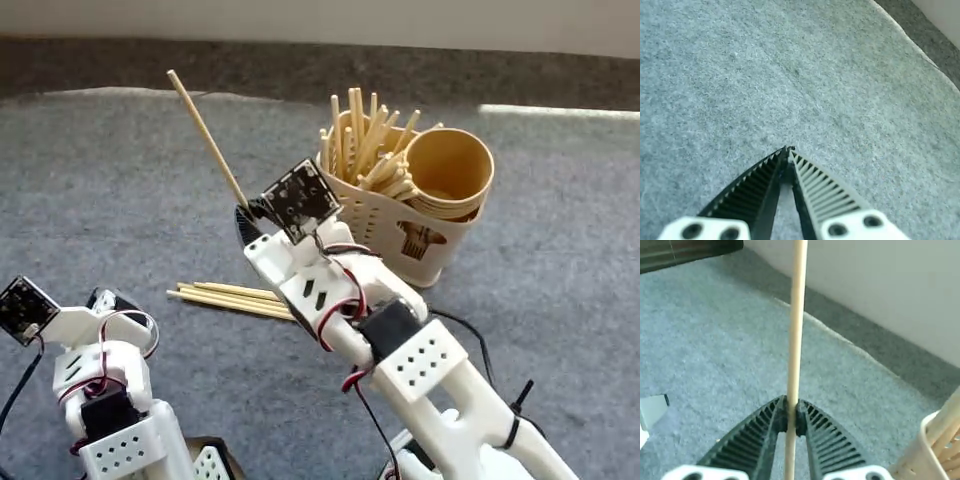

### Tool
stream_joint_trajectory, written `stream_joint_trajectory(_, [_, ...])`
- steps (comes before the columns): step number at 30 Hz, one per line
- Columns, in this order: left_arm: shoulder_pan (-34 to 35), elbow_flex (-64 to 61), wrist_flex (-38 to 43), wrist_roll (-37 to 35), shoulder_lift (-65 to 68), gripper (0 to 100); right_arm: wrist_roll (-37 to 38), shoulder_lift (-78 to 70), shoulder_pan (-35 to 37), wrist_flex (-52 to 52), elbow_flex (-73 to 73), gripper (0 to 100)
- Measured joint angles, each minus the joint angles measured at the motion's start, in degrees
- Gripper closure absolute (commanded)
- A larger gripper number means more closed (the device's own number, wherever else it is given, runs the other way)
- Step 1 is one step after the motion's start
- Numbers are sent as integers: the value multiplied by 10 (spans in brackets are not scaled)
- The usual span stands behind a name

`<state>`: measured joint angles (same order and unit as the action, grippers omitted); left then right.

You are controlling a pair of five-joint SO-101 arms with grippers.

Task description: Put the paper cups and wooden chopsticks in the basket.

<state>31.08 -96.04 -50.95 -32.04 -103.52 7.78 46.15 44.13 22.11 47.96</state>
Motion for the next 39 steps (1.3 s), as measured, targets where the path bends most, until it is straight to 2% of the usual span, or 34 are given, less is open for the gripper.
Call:
stream_joint_trajectory(5, [0,0,0,0,0,973,0,87,-6,-21,30,994])
stream_joint_trajectory(9, [0,0,0,0,0,973,-2,133,-61,-69,49,994])
stream_joint_trajectory(14, [0,0,0,0,0,973,-4,141,-127,-147,70,994])
stream_joint_trajectory(22, [0,0,0,0,0,973,-4,141,-186,-308,131,994])
stream_joint_trajectory(26, [0,0,0,0,0,973,-4,142,-209,-353,151,994])
stream_joint_trajectory(33, [0,0,0,0,0,973,-4,49,-222,-368,151,994])
stream_joint_trajectory(39, [0,0,0,0,0,973,-4,-47,-237,-450,149,994])
